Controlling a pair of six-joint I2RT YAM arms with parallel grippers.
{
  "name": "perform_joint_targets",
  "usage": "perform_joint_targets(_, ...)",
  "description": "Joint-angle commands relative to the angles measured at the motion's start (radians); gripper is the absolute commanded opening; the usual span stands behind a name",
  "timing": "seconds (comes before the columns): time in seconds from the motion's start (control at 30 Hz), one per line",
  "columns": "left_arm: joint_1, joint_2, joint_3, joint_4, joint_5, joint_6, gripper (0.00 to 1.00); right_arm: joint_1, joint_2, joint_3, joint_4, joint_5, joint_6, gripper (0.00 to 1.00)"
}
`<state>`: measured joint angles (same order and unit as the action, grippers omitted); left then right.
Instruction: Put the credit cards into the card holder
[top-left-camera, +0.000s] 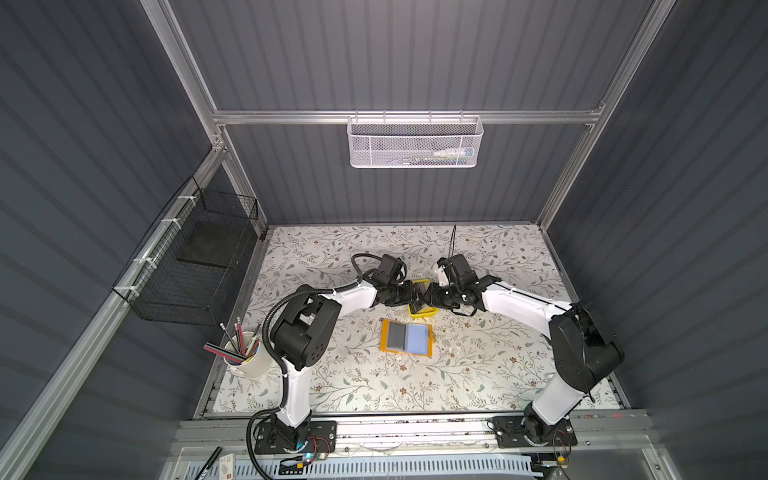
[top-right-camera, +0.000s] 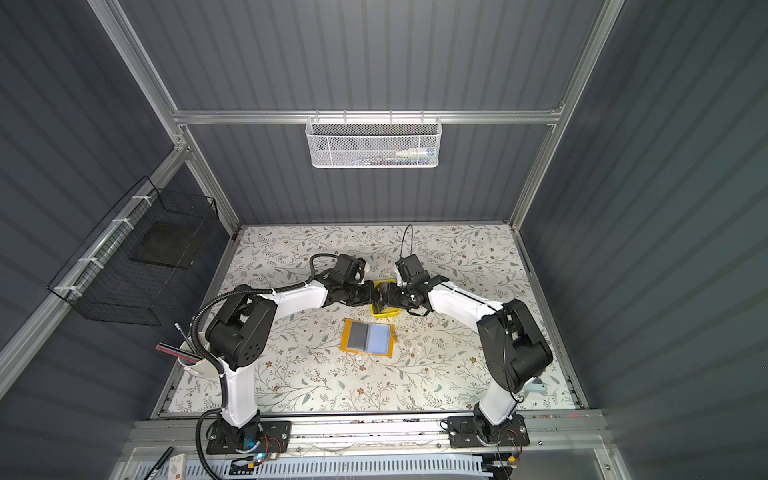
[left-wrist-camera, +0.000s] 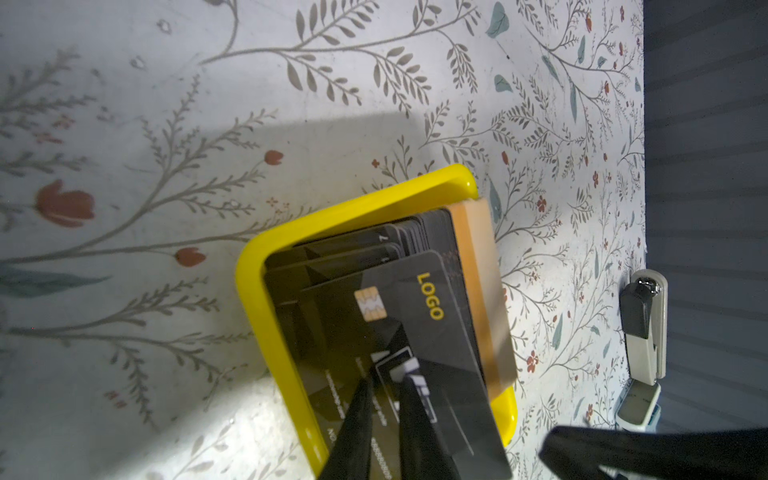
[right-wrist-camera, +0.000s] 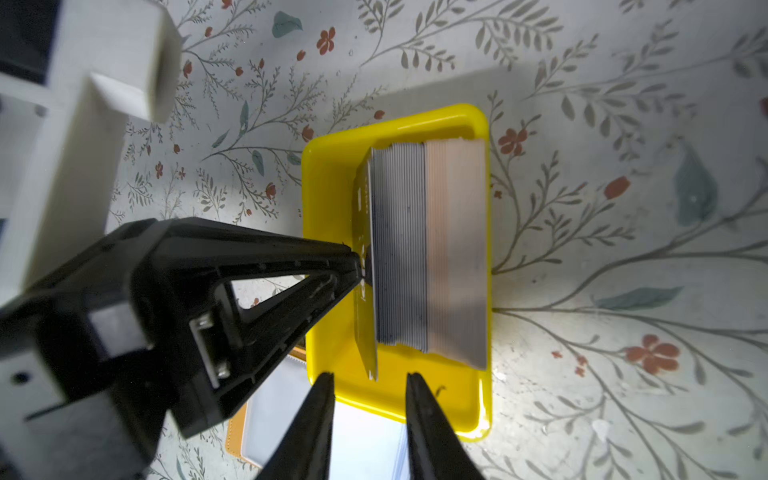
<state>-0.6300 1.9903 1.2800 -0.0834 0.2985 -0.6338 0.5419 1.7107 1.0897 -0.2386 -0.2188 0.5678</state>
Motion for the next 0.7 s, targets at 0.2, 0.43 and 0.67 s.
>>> perform_joint_targets(0.2, -0.011, 0.025, -0.022, -0.008, 0.004, -0.013, 0.16, 0.008, 0.049, 0.035, 0.001, -0.007, 0.003, 0.24)
perform_joint_targets(0.43, -0.013, 0.018, -0.026, -0.005, 0.004, -0.013, 0.16, 0.009, 0.068, 0.049, 0.016, -0.010, 0.007, 0.17)
perform_joint_targets(0.67, -0.014, 0.004, -0.033, -0.006, 0.001, -0.010, 0.16, 0.009, 0.059, 0.046, 0.023, 0.007, 0.008, 0.07)
